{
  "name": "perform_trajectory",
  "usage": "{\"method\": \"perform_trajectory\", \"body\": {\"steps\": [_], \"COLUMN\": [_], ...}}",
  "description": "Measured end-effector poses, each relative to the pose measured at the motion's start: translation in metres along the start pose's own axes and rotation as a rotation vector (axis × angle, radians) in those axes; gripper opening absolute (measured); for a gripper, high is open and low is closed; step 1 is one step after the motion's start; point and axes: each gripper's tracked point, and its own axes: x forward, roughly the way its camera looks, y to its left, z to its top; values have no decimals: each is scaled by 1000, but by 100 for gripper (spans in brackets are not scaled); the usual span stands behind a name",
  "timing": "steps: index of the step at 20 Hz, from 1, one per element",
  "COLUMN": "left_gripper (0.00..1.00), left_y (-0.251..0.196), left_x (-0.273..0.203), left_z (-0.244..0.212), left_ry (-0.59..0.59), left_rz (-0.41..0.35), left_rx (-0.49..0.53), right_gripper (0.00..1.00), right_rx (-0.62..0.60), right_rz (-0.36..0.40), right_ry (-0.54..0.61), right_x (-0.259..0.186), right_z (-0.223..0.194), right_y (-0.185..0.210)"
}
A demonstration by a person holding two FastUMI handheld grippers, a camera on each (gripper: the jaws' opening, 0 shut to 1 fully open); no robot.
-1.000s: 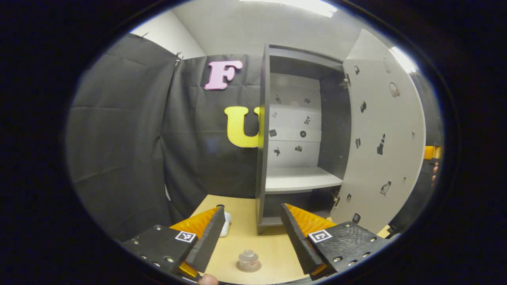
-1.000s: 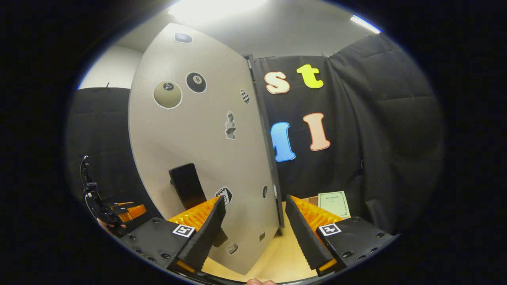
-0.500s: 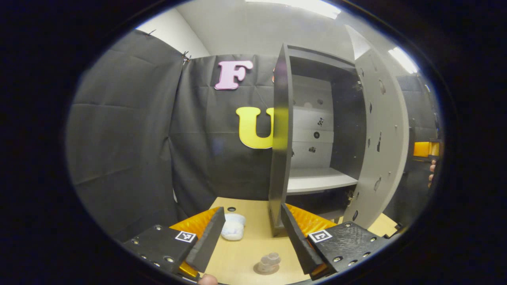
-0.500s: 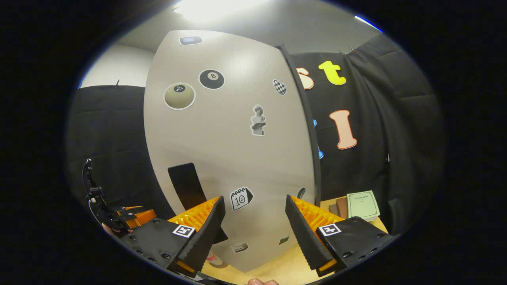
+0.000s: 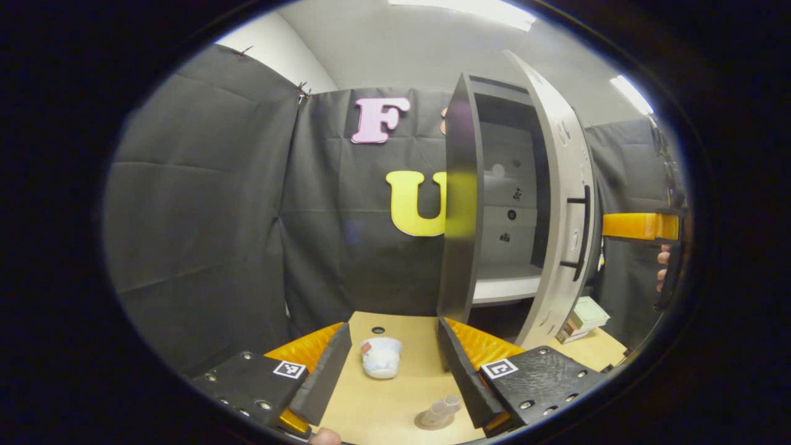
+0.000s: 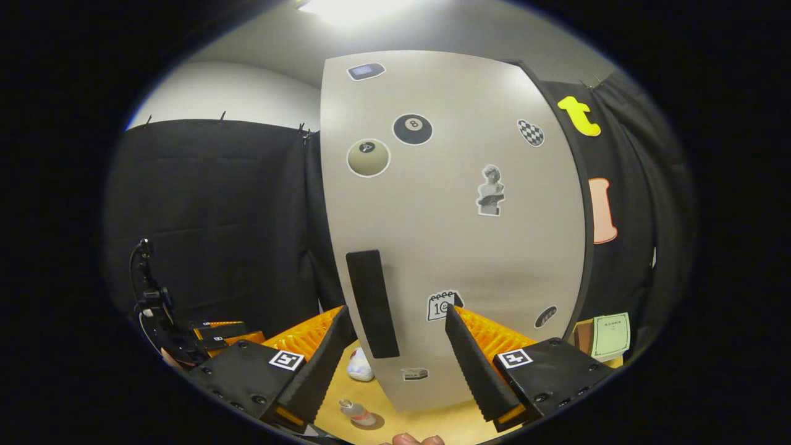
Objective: Open the cabinet door with the right hand, grasp the bottle in the cabinet with the left hand and place it on the coaster, then close the cabinet door with the right hand.
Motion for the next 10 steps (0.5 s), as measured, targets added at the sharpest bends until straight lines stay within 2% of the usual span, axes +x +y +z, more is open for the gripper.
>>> {"method": "perform_trajectory", "body": {"steps": [4,10], "left_gripper": [86,85], "left_y": [-18,-57], "left_x": [-8,-28], "left_z": [21,52], "left_ry": [-42,-94], "left_rz": [4,18], "left_rx": [-16,3], "right_gripper": [99,98], "right_rx": [-31,-1], "right_rz": [-113,-179], "right_ry": [24,13], "right_x": [-2,-44], "right_z": [-5,-1], "right_y": [-35,-83]}}
